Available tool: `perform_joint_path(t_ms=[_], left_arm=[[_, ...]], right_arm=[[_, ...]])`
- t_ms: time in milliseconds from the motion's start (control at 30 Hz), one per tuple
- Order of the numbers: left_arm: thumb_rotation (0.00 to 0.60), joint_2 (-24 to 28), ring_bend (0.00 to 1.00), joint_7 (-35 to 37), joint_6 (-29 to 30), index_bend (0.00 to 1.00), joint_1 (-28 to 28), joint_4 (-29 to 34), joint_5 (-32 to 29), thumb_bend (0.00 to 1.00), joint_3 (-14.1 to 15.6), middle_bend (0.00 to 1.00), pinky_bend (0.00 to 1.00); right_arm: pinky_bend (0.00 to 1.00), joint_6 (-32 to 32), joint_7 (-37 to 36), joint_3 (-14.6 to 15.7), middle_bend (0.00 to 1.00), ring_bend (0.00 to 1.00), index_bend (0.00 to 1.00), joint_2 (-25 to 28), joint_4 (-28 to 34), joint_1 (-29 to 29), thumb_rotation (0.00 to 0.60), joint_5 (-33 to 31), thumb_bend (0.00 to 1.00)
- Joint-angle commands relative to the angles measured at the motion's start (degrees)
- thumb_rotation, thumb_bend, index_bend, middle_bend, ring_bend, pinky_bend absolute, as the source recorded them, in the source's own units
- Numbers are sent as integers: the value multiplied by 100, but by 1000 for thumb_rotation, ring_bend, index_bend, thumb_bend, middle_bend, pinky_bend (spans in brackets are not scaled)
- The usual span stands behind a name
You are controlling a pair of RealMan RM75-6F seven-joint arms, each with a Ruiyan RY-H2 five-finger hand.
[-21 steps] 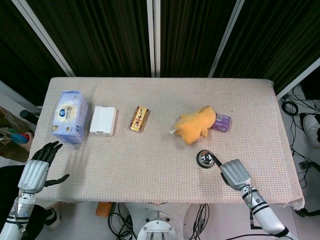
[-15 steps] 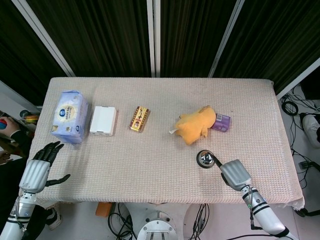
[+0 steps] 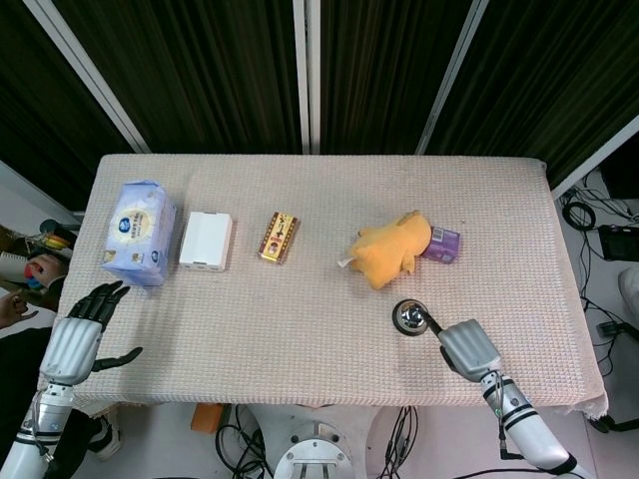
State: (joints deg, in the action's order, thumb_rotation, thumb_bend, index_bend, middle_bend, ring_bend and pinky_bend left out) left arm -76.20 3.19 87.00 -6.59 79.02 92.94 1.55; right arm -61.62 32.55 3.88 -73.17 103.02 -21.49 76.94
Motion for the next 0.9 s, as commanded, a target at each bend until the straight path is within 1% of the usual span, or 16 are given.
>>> perform_joint_path(t_ms=[33,267,467,567,667,800,900], left_arm=[[474,-2,83,-13,-12,101,-8,2,4,129,1,77,227],[474,28,83,-56,-6,101,-10,53,12,128,-4,78,227],[475,12,83,-20,-36,101,-1,15,-10,129,12,78,227],[473,9,83,6,-43,101,3,-7,-22,129,12,78,227],[472,8,83,28,-24,101,12,-30,-17,129,12,78,227],[474,-1,83,56,-2,101,16,-55,1,129,14,78,227],[476,-12,83,65,-16,101,11,-67,6,129,20,78,227]], right_arm=[[691,-4,-8,-2,725,711,0,6,-1,-3,600,5,493],[691,45,-1,-11,725,711,0,-21,-5,-48,600,6,494],[692,248,274,42,726,711,0,-76,-32,-107,600,-307,494],[692,251,316,52,726,711,0,-87,-3,-107,600,-382,493],[692,134,215,35,726,711,0,-61,60,-83,600,-263,493],[692,-99,9,22,726,711,0,-29,85,-27,600,67,494],[691,-96,-62,26,726,712,0,-56,18,-26,600,115,494]])
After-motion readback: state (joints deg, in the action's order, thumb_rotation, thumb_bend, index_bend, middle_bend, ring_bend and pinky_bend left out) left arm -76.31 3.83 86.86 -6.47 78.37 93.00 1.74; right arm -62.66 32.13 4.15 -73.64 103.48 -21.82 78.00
